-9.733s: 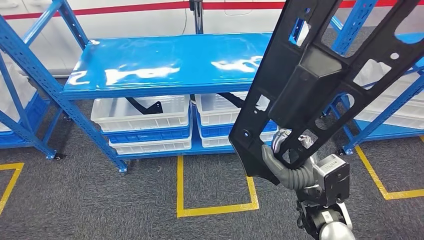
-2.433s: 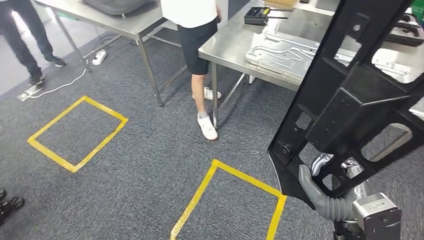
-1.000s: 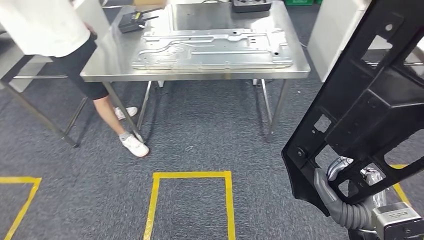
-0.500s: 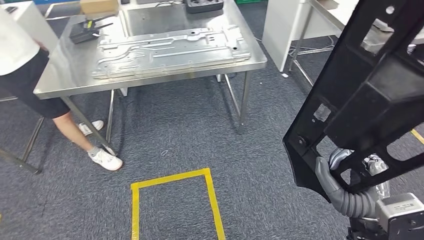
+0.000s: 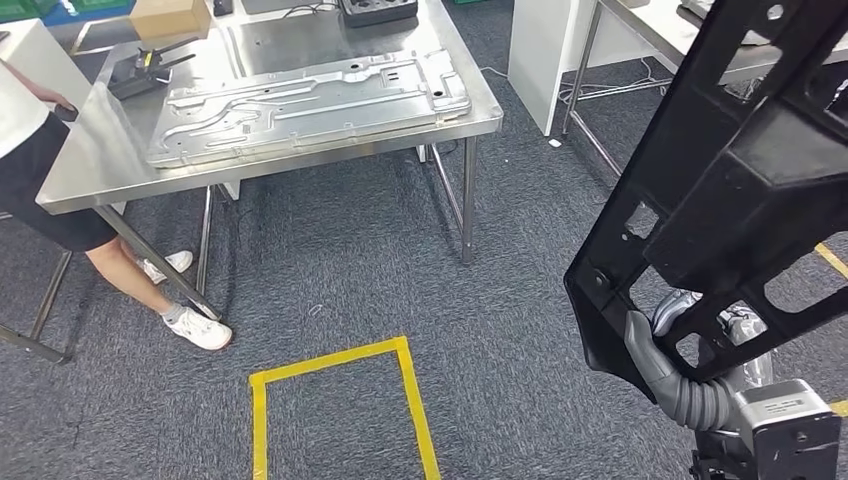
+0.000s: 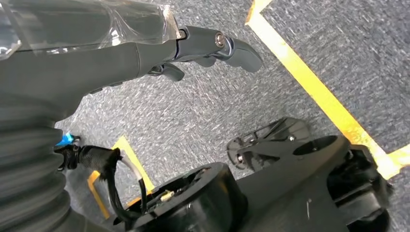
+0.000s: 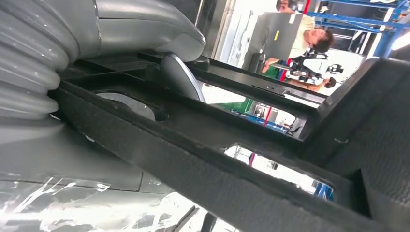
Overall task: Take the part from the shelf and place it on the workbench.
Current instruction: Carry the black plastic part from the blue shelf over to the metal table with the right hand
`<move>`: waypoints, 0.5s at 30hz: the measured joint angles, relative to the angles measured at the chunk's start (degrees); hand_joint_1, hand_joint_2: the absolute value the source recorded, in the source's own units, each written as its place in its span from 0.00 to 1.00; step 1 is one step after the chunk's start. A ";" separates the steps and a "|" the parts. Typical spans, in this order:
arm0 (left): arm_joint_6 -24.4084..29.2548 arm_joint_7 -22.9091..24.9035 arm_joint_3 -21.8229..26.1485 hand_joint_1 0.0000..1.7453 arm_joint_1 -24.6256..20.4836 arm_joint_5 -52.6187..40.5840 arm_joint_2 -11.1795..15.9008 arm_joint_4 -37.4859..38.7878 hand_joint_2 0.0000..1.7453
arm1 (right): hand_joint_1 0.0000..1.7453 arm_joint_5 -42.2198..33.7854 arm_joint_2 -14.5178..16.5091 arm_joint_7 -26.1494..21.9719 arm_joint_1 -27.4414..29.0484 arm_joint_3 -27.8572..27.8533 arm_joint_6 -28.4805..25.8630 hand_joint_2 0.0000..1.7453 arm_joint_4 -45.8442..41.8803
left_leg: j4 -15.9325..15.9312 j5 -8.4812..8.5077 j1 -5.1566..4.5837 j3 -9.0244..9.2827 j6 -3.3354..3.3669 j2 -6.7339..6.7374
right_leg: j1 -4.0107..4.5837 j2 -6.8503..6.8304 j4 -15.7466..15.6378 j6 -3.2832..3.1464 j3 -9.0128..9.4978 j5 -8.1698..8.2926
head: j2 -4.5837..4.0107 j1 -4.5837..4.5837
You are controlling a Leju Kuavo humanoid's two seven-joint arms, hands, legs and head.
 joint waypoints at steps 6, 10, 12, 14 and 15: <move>-0.17 -1.39 0.45 0.00 0.36 0.33 0.43 0.00 1.00 | 1.00 0.89 0.01 0.53 -0.05 0.61 1.20 1.00 0.00 | -12.93 6.49 -1.31 4.54 2.31 1.40 | 0.41 -1.06 -0.12 0.40 0.15 0.16 | 0.00 -0.03; -0.18 -1.67 0.84 0.00 0.69 0.54 0.43 0.00 1.00 | 1.00 0.91 -0.03 0.57 -0.24 0.93 1.27 1.00 0.00 | -15.19 8.54 -0.83 5.32 2.54 -0.16 | 0.49 -1.41 2.31 1.44 -0.76 -1.81 | 0.00 0.08; -0.16 -1.60 0.97 0.00 0.74 0.68 0.44 0.00 1.00 | 1.00 0.91 -0.09 0.58 -0.28 1.12 1.41 1.00 0.04 | -15.53 9.09 -0.67 5.30 2.63 -1.01 | 0.57 -0.58 9.43 1.66 -3.82 -5.74 | 0.00 0.16; -0.16 -1.14 1.03 0.00 0.76 0.70 0.44 0.00 1.00 | 1.00 0.88 -0.11 0.63 -0.23 1.46 1.57 1.00 0.17 | -15.38 9.17 -0.65 5.15 2.62 -1.87 | 0.44 -0.29 14.51 2.00 -5.91 -7.31 | 0.00 0.19; -0.17 -0.79 1.07 0.00 0.75 0.70 0.43 0.00 1.00 | 1.00 0.88 -0.10 0.65 -0.23 1.63 1.65 1.00 0.22 | -15.23 9.14 -0.59 5.13 2.56 -2.37 | 0.30 -0.24 13.98 2.18 -5.49 -6.42 | 0.00 0.20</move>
